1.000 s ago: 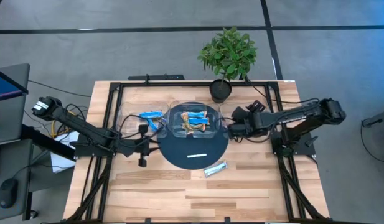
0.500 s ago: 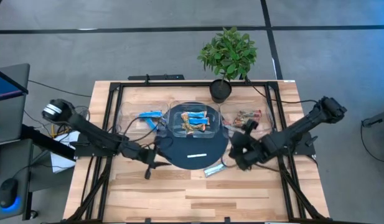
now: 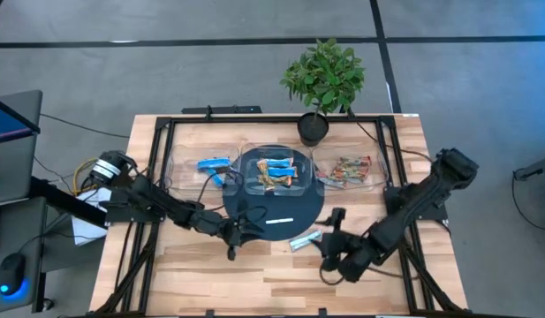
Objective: Pick and place Granola Bars by type
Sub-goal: Put the orange snack bar into the middle transparent bin
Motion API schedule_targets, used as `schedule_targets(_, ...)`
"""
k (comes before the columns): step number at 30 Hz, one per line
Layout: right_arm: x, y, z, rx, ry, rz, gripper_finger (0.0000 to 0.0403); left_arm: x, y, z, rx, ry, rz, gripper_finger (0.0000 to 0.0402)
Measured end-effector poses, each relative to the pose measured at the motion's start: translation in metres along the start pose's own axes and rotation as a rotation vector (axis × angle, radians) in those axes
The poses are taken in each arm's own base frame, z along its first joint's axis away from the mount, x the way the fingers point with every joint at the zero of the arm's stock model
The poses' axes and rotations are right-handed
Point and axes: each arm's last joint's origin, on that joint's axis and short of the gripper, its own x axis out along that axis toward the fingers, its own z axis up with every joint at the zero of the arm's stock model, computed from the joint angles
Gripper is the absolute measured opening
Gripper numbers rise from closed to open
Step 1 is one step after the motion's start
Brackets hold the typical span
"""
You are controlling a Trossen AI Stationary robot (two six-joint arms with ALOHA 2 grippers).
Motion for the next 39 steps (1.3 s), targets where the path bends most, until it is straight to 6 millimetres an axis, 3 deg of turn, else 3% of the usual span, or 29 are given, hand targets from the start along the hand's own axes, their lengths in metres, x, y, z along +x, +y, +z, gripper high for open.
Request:
schedule_targets(4,0.013,0.018,-0.005,-0.040,0.007,0.029,0.0255,0.008,0.006,-0.002,-0.101,0.028,-0.016,0.0087)
schedule_targets(8,0.015,0.013,-0.006,-0.040,0.033,0.008,0.0255,0.021,0.017,-0.004,-0.229,-0.008,-0.106,0.0096)
schedule_targets(16,-0.005,-0.013,-0.011,0.136,0.112,-0.040,0.0255,0.064,0.017,-0.019,-0.282,0.037,-0.144,0.0183)
schedule_targets(25,-0.014,-0.004,-0.023,0.125,0.132,-0.057,0.0255,0.120,0.014,-0.015,-0.350,0.074,-0.156,0.0258)
schedule_targets(32,-0.014,-0.003,-0.023,0.121,0.133,-0.059,0.0255,0.153,0.010,-0.012,-0.359,0.194,-0.252,0.0277)
schedule_targets(39,-0.014,-0.003,-0.023,0.123,0.133,-0.057,0.0255,0.163,0.010,-0.016,-0.327,0.289,-0.172,0.0277)
